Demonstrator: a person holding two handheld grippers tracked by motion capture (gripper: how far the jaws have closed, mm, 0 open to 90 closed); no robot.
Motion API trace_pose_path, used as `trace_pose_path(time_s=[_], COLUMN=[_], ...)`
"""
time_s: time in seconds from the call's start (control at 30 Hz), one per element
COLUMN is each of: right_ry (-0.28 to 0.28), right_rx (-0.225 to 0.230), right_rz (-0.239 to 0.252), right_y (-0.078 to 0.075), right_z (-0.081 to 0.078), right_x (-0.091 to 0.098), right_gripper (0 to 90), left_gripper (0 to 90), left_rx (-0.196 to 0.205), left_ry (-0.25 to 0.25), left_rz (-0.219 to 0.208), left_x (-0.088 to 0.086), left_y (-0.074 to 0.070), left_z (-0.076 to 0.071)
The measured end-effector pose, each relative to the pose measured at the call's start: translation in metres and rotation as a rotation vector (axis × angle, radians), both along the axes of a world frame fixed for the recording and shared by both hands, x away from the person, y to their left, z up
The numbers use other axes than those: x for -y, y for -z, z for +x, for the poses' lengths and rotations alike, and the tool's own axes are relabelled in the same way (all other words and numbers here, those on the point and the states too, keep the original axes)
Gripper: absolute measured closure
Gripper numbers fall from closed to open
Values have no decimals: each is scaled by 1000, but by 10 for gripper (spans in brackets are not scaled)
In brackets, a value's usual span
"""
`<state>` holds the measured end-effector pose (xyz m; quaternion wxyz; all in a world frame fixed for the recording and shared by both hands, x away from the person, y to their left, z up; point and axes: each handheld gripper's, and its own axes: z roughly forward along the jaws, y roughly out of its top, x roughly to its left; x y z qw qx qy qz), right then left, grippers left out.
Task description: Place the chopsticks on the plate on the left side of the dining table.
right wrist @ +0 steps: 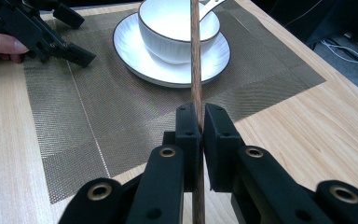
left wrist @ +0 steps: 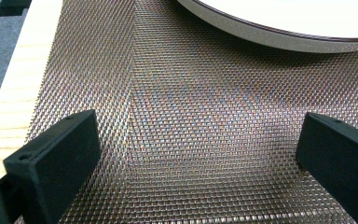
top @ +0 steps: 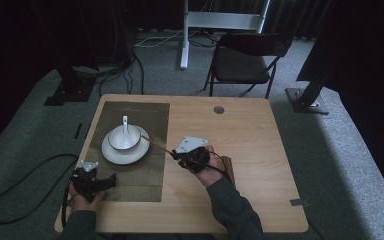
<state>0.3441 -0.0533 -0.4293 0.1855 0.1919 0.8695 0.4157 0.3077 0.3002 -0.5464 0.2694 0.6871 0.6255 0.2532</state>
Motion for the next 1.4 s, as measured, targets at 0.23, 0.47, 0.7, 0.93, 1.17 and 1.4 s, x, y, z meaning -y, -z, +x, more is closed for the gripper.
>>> trace_pose_path(time_s=[0.23, 0.47, 0.7, 0.93, 1.17, 1.4], right_ry=[-17, -32, -45, -50, -58, -67], right_rx=[2, 6, 6, 13, 14, 12], right_rz=[-4, -3, -4, 7, 5, 0], right_y=[0, -1, -1, -4, -4, -1], right_z=[1, 2, 3, 6, 9, 11], right_x=[-8, -15, -21, -23, -25, -28], right_gripper=[850, 850, 850, 850, 850, 850], left_gripper=[1, 1, 1, 1, 1, 1], left_rx=[0, 0, 0, 2, 2, 2], left_ry=[0, 0, 0, -2, -1, -1], left_rz=[0, 0, 0, -1, -1, -2], left_x=[0, 0, 0, 0, 0, 0], left_y=[0, 0, 0, 0, 0, 0], left_z=[0, 0, 0, 0, 0, 0])
